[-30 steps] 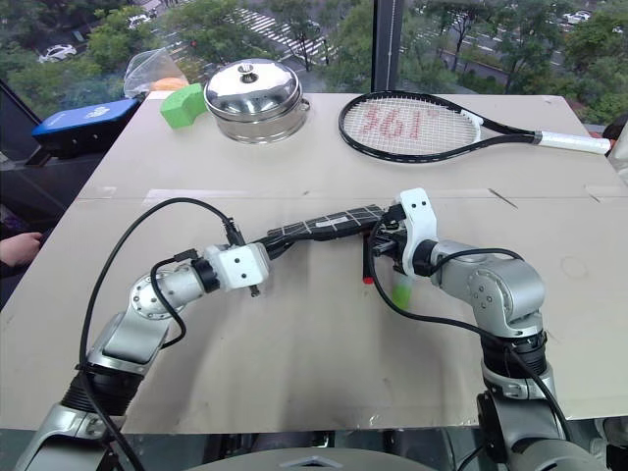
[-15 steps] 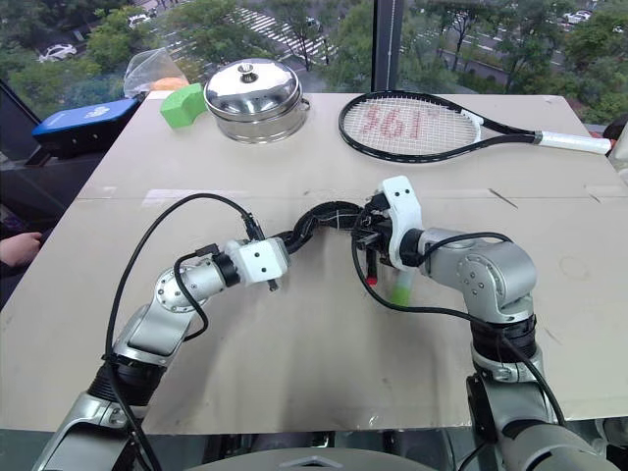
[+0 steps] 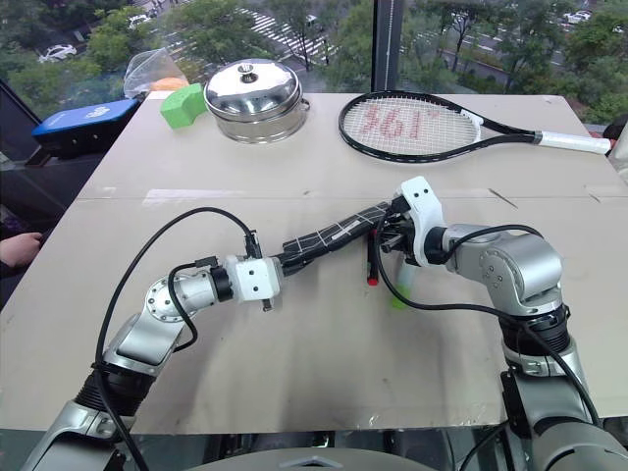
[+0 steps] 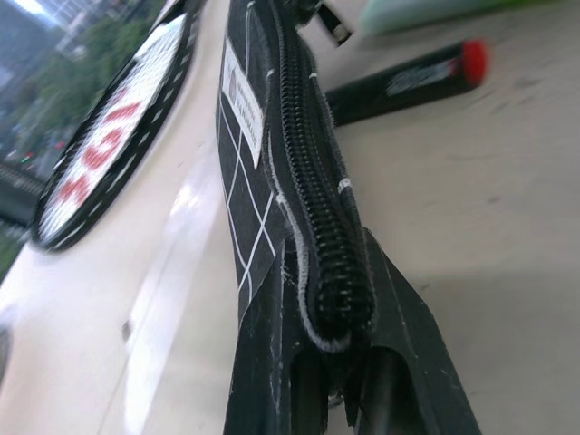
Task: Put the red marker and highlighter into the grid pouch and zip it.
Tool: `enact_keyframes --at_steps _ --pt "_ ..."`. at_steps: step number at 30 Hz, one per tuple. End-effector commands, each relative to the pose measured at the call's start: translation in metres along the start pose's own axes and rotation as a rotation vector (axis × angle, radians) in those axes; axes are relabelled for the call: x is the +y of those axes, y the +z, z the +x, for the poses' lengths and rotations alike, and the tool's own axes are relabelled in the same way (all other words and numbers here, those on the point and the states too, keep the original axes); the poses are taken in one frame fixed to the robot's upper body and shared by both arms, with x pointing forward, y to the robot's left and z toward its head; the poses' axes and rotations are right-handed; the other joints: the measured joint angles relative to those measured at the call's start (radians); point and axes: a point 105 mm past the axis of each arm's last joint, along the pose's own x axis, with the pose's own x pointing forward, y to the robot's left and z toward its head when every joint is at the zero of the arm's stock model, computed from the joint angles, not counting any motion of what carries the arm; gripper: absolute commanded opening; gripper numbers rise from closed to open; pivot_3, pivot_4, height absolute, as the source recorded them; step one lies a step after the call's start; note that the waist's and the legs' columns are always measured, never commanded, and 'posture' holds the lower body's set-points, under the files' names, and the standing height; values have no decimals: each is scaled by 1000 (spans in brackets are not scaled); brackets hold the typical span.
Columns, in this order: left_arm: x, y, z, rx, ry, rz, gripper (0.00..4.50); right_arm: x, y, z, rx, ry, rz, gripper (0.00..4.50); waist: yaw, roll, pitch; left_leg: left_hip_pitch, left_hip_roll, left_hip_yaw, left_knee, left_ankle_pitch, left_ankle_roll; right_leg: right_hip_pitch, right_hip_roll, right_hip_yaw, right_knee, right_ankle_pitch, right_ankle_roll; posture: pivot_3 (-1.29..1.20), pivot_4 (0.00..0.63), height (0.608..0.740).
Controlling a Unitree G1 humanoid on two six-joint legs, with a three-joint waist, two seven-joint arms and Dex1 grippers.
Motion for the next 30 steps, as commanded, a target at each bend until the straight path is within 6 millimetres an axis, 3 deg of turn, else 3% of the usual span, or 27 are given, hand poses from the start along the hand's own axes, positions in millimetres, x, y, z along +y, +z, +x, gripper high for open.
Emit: enact_keyframes --at_steps 1,12,22,30 --pt "8 17 3 -72 0 30 0 5 8 -7 -25 25 -53 26 1 0 0 0 0 0 0 0 0 0 0 0 0 0 0 0 150 740" --pt "1 26 10 -129 -46 -52 0 21 2 -11 21 79 -149 26 2 0 0 0 0 0 0 0 0 0 0 0 0 0 0 0 150 740" --pt "-6 33 13 -155 -77 -94 0 8 -2 -20 55 23 -185 26 2 0 0 0 0 0 0 0 0 0 0 0 0 0 0 0 150 740" --pt "1 41 20 -172 -49 -135 0 38 -5 -6 56 118 -204 26 2 0 0 0 0 -1 0 0 0 0 0 0 0 0 0 0 150 740"
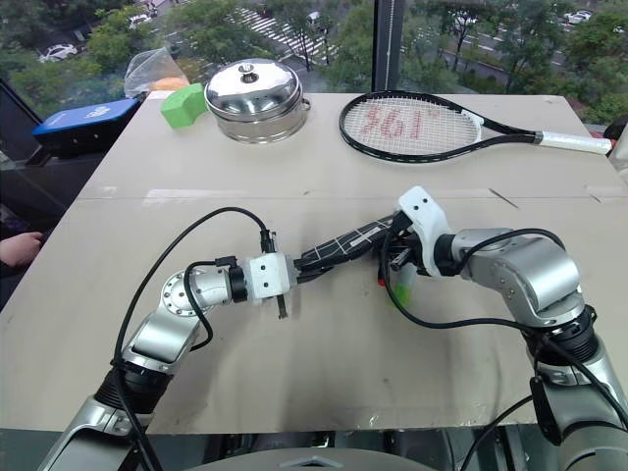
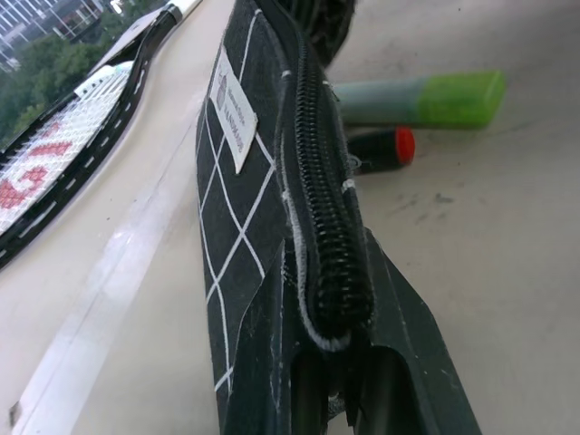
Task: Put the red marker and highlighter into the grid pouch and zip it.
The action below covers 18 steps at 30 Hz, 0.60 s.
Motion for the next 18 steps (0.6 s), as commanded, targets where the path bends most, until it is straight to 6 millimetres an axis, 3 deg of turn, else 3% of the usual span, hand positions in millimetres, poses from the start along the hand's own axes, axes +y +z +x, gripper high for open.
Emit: enact_keyframes --at_steps 1,8,18 --pt "6 22 4 -73 15 37 0 20 11 5 -38 57 -45 26 0 0 0 0 0 0 0 0 0 0 0 0 0 0 0 0 150 740" --pt "11 24 8 -73 44 5 0 33 13 9 -47 93 -45 26 1 0 0 0 0 0 1 0 0 0 0 0 0 0 0 0 150 740" --pt "17 25 11 -68 81 -25 0 35 15 7 -45 105 -50 26 1 0 0 0 0 0 1 0 0 0 0 0 0 0 0 0 150 740"
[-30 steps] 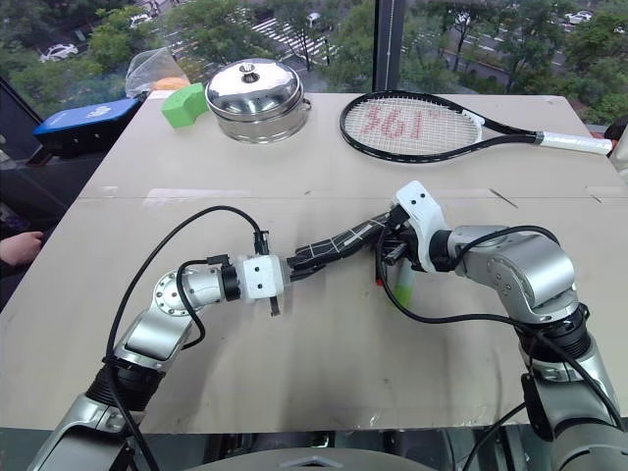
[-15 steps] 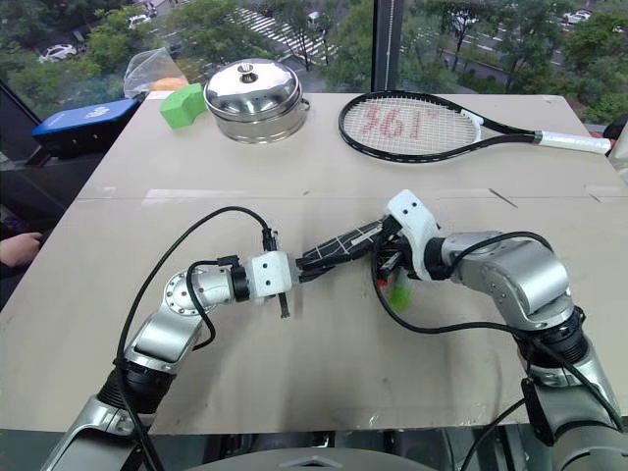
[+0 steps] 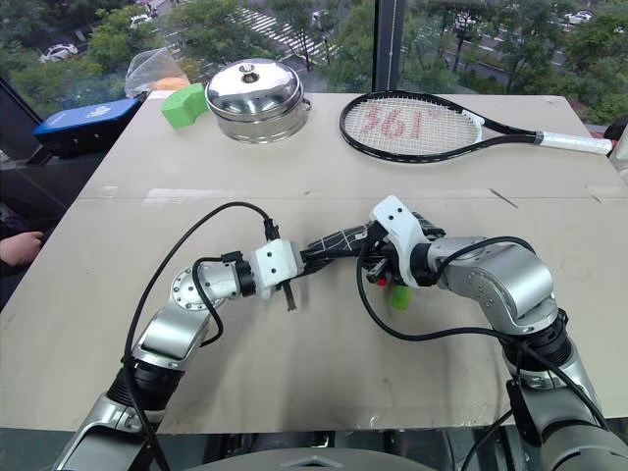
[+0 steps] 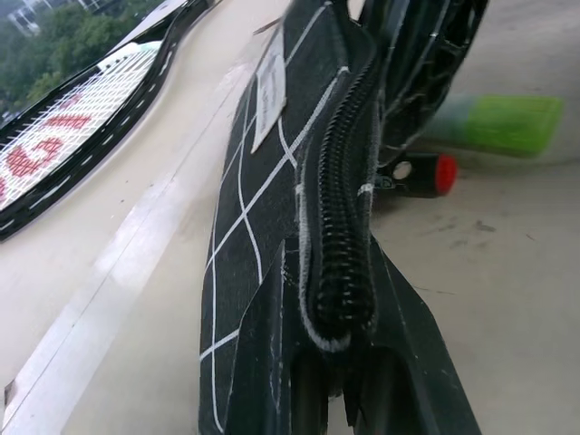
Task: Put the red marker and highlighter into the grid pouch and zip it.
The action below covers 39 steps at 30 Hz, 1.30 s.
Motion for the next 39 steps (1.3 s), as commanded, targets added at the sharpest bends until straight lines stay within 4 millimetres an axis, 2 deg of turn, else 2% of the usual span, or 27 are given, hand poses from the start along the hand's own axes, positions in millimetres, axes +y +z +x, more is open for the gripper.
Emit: enact_keyframes --at_steps 1,6,12,18,29,33,39 --pt "5 24 4 -79 15 53 0 14 14 -3 -44 52 -61 26 0 0 0 0 0 0 0 0 0 0 0 0 0 0 0 0 150 740" --pt "6 25 4 -77 22 53 0 17 18 -1 -52 67 -67 26 0 0 0 0 0 0 0 0 0 0 0 0 0 0 0 0 150 740" --pt "9 22 3 -64 39 57 0 15 18 -8 -50 72 -63 26 0 0 0 0 0 0 0 0 0 0 0 0 0 0 0 0 150 740" --pt "11 21 4 -54 47 67 0 21 21 -11 -56 119 -66 26 0 0 0 0 0 0 0 0 0 0 0 0 0 0 0 0 150 740" --pt "10 23 12 -56 39 99 0 32 28 -1 -56 166 -80 26 0 0 0 0 0 0 0 0 0 0 0 0 0 0 0 0 150 740" --pt "8 19 6 -51 34 105 0 25 30 -3 -69 144 -64 26 0 0 0 0 0 0 0 0 0 0 0 0 0 0 0 0 150 740" --pt "2 11 -4 -27 2 132 0 2 29 -14 -88 53 -2 26 1 0 0 0 0 0 0 0 0 0 0 0 0 0 0 0 150 740"
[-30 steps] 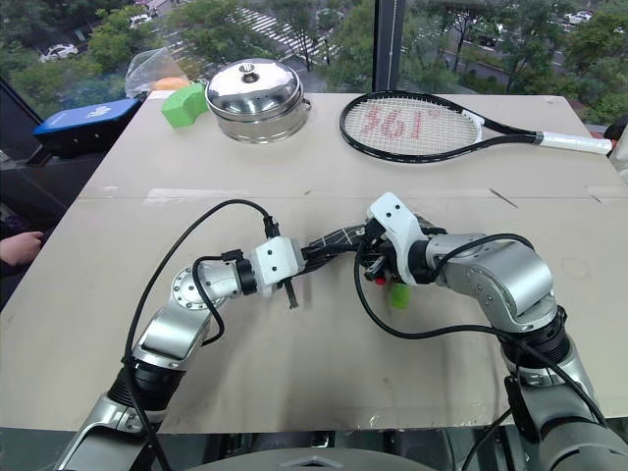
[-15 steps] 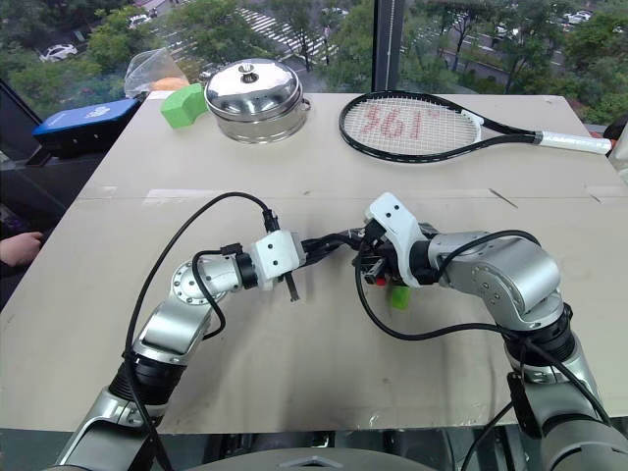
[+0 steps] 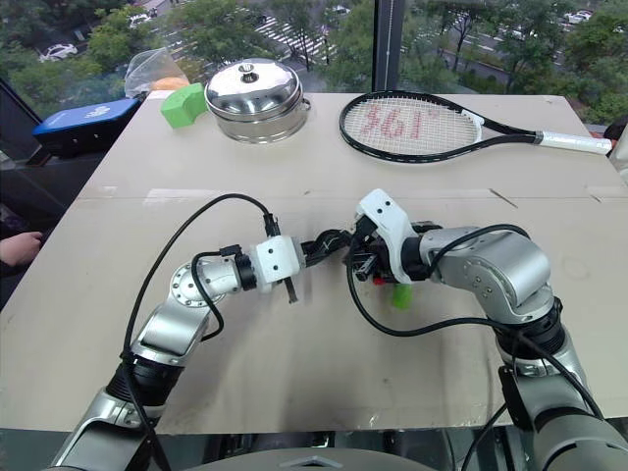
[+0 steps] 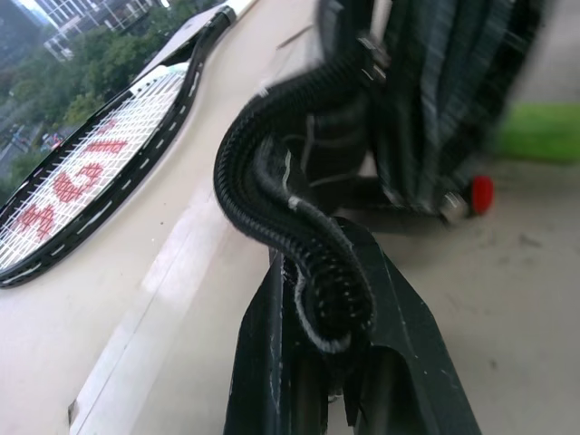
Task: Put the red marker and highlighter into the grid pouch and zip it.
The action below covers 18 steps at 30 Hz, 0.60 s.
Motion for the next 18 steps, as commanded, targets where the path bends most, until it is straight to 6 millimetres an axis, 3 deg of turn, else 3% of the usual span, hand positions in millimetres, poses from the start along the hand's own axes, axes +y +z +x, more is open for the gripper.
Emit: enact_keyframes --at_steps 1,13,18 --pt "-5 6 -3 -27 -28 41 0 -9 10 -13 -56 -42 6 26 0 0 0 0 0 0 0 0 0 0 0 0 0 0 0 0 150 740" --pt "-5 6 7 -28 -32 45 0 7 5 -13 -33 0 -7 26 0 0 0 0 0 0 0 0 0 0 0 0 0 0 0 0 150 740" --pt "-6 10 13 -50 -39 42 0 17 -2 10 28 1 -43 26 -2 0 0 0 0 0 0 0 0 0 0 0 0 0 0 0 150 740"
